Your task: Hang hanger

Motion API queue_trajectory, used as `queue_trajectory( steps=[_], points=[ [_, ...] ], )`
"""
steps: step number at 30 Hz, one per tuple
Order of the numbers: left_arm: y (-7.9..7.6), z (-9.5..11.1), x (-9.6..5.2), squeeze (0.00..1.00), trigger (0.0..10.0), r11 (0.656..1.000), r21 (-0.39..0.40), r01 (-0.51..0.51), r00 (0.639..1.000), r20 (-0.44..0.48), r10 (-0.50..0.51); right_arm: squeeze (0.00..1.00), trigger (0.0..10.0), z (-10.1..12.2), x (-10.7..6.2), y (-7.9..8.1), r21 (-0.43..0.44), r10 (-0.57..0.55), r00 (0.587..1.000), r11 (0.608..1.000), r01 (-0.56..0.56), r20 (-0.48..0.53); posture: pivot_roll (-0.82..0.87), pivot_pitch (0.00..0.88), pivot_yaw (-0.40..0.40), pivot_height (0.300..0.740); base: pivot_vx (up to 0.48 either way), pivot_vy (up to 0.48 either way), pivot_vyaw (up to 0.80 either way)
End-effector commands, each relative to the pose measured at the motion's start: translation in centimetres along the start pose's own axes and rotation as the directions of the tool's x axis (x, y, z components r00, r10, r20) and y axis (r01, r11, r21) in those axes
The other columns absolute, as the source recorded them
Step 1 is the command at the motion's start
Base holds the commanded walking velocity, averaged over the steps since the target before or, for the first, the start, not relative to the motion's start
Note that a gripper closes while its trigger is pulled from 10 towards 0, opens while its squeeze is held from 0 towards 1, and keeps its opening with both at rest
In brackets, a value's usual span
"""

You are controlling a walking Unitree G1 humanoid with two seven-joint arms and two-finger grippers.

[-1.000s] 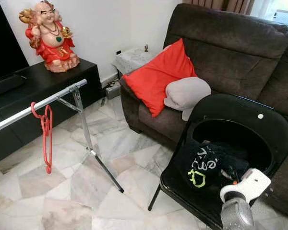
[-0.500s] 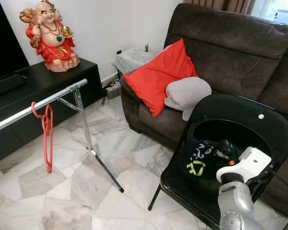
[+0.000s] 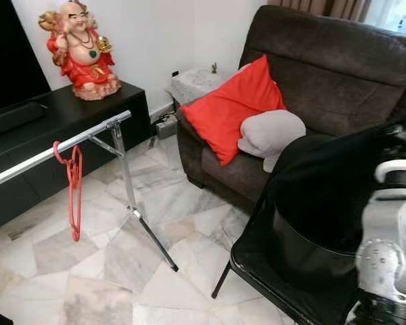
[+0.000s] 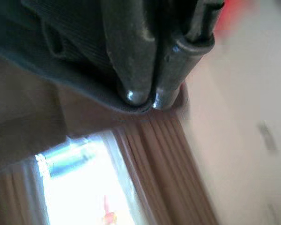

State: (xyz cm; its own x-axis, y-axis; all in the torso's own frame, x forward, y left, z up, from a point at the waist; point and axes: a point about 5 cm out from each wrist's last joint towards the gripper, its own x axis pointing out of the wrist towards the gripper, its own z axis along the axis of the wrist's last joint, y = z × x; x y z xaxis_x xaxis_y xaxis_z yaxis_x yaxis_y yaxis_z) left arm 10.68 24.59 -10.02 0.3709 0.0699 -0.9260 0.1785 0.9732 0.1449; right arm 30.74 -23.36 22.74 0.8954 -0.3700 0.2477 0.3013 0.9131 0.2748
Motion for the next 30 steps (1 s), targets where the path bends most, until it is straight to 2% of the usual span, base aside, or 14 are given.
queue_trajectory(
  steps=[1,2,5,7,10,18,19,21,23,25,26,27,28,30],
  points=[
    [0.1,-0.3,-0.1,0.0,10.0,1.0,0.023,0.005,1.0,-0.014,-0.005,0.0,0.0,-6.2,-1.9,0.1,-0.118,0.006,0.935,0.992,-0.051,-0.354,0.01,0.002,0.023,0.74,0.0,0.0,0.0],
    [0.1,-0.3,-0.1,0.0,10.0,1.0,0.021,0.005,1.0,-0.013,-0.005,0.0,0.0,-7.7,-2.8,0.3,-0.133,0.024,0.905,0.987,-0.089,-0.426,0.01,0.001,0.022,0.74,0.0,0.0,0.0],
    [0.2,-0.3,-0.1,0.0,10.0,1.0,0.019,0.005,1.0,-0.012,-0.004,0.0,0.0,-9.4,-4.4,1.0,-0.112,0.062,0.866,0.985,-0.135,-0.496,0.01,0.004,0.025,0.74,0.0,0.0,0.0],
    [0.2,-0.3,-0.1,0.0,10.0,1.0,0.019,0.002,1.0,-0.012,-0.001,0.0,0.0,-9.3,-4.8,1.7,-0.053,0.062,0.872,0.994,-0.101,-0.485,0.01,0.005,0.026,0.74,0.0,0.0,0.0],
    [0.3,-0.3,-0.1,0.0,10.0,1.0,0.023,-0.004,1.0,-0.012,0.004,0.0,0.0,-8.2,-4.1,2.3,0.005,0.075,0.893,0.997,-0.081,-0.444,0.01,0.006,0.03,0.74,0.0,0.0,0.0],
    [0.3,-0.3,-0.1,0.0,10.0,1.0,0.019,-0.008,1.0,-0.005,0.008,0.0,0.0,-6.4,-3.1,3.3,0.096,0.135,0.924,0.99,-0.107,-0.358,0.01,0.004,0.028,0.74,0.0,0.0,0.0],
    [0.2,-0.2,-0.1,0.0,10.0,1.0,0.02,-0.005,1.0,-0.005,0.005,0.0,0.0,-6.4,-3.1,3.8,0.101,0.17,0.919,0.985,-0.143,-0.356,0.01,0.004,0.025,0.74,0.0,0.0,0.0],
    [0.2,-0.2,-0.1,0.0,10.0,1.0,0.02,-0.004,1.0,-0.004,0.004,0.0,0.0,-6.7,-3.3,4.4,0.076,0.228,0.896,0.973,-0.216,-0.38,0.01,0.004,0.025,0.74,0.0,0.0,0.0],
    [0.2,-0.2,-0.1,0.0,10.0,1.0,0.018,-0.004,1.0,-0.004,0.004,0.0,0.0,-7.5,-3.9,4.7,-0.111,0.268,0.858,0.931,-0.347,-0.438,0.01,0.006,0.024,0.74,0.0,0.0,0.0],
    [0.2,-0.2,-0.1,0.0,10.0,1.0,0.019,-0.004,1.0,-0.005,0.004,0.0,0.0,-8.5,-4.5,4.1,-0.219,0.25,0.83,0.89,-0.4,-0.498,0.01,0.008,0.023,0.74,0.0,0.0,0.0],
    [0.2,-0.2,-0.1,0.0,10.0,1.0,0.019,-0.003,1.0,-0.006,0.003,0.0,0.0,-9.3,-5.0,3.6,-0.292,0.232,0.811,0.851,-0.437,-0.537,0.01,0.008,0.023,0.74,0.0,0.0,0.0],
    [0.2,-0.2,-0.1,0.0,10.0,1.0,0.019,-0.003,1.0,-0.007,0.003,0.0,0.0,-9.7,-5.3,3.4,-0.331,0.224,0.799,0.823,-0.462,-0.558,0.01,0.008,0.023,0.74,0.0,0.0,0.0],
    [0.2,-0.2,-0.1,0.0,10.0,1.0,0.019,-0.003,1.0,-0.007,0.003,0.0,0.0,-9.7,-5.3,3.4,-0.331,0.224,0.799,0.823,-0.462,-0.558,0.01,0.008,0.023,0.74,0.0,0.0,0.0],
    [0.2,-0.3,-0.1,0.0,10.0,1.0,0.02,0.001,1.0,-0.009,-0.001,0.0,0.0,-11.1,-6.3,2.6,-0.445,0.204,0.762,0.707,-0.549,-0.615,0.01,0.012,0.024,0.74,0.0,0.0,0.0]
  ],
)
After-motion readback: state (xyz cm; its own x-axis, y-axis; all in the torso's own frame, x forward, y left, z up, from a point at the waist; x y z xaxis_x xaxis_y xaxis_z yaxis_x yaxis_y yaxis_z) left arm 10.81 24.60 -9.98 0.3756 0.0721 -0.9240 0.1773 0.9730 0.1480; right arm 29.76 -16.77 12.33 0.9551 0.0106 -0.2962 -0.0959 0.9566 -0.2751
